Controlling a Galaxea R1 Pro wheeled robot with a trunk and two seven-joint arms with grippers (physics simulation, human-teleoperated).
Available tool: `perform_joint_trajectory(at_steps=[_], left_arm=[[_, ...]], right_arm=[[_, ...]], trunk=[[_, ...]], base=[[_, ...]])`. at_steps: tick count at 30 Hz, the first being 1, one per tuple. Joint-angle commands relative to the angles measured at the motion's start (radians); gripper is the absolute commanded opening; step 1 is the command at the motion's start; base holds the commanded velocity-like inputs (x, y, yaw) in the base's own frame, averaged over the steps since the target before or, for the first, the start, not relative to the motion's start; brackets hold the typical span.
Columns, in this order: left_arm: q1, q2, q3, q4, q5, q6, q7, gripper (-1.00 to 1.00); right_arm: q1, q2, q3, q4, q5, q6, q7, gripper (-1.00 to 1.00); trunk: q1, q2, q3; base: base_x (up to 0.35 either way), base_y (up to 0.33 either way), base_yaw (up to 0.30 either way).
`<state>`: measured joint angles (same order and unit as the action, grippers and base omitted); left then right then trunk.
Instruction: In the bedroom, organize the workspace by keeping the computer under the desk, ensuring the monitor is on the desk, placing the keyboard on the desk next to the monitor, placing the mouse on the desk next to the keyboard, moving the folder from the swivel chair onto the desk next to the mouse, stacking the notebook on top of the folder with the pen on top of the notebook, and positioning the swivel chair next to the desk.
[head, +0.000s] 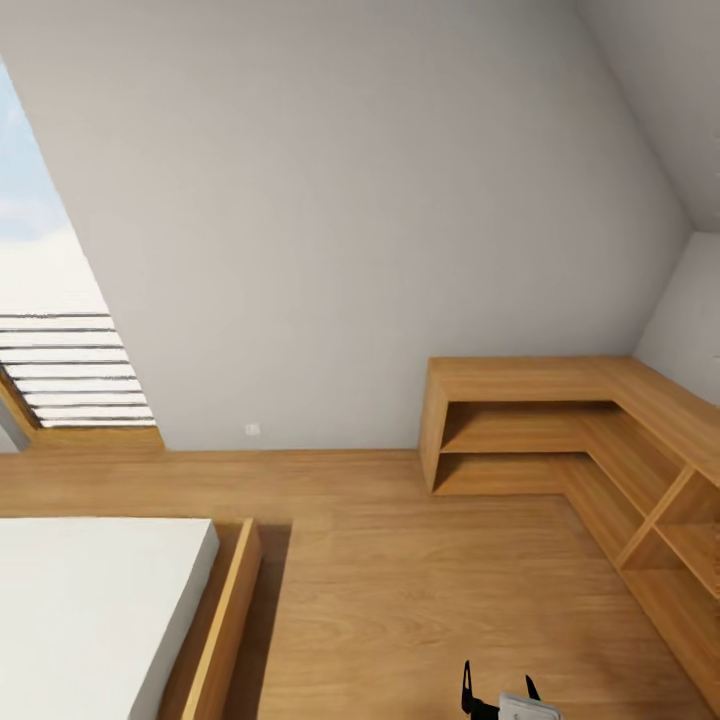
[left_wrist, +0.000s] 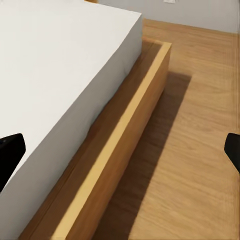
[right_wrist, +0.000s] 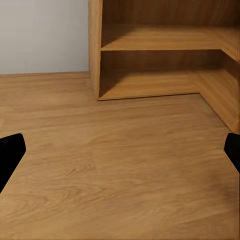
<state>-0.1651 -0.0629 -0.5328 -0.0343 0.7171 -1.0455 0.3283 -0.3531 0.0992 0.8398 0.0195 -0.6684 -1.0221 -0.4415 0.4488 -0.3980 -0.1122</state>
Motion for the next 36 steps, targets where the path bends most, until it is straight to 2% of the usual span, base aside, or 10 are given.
perform_joint_trajectory(at_steps=[1, 36], left_arm=[[-0.001, 0.0, -0.009, 0.0, 0.001, -0.002, 0.009, 1.0], [-0.001, 0.0, -0.009, 0.002, 0.001, -0.002, 0.009, 1.0]], right_arm=[[-0.001, 0.001, 0.008, 0.002, 0.0, -0.001, -0.008, 1.0], [-0.001, -0.001, 0.008, 0.003, 0.001, -0.001, 0.006, 1.0]], trunk=[[0.001, -0.002, -0.002], [0.001, -0.002, -0.002]], base=[[0.328, 0.0, -0.235], [0.33, 0.005, -0.263]])
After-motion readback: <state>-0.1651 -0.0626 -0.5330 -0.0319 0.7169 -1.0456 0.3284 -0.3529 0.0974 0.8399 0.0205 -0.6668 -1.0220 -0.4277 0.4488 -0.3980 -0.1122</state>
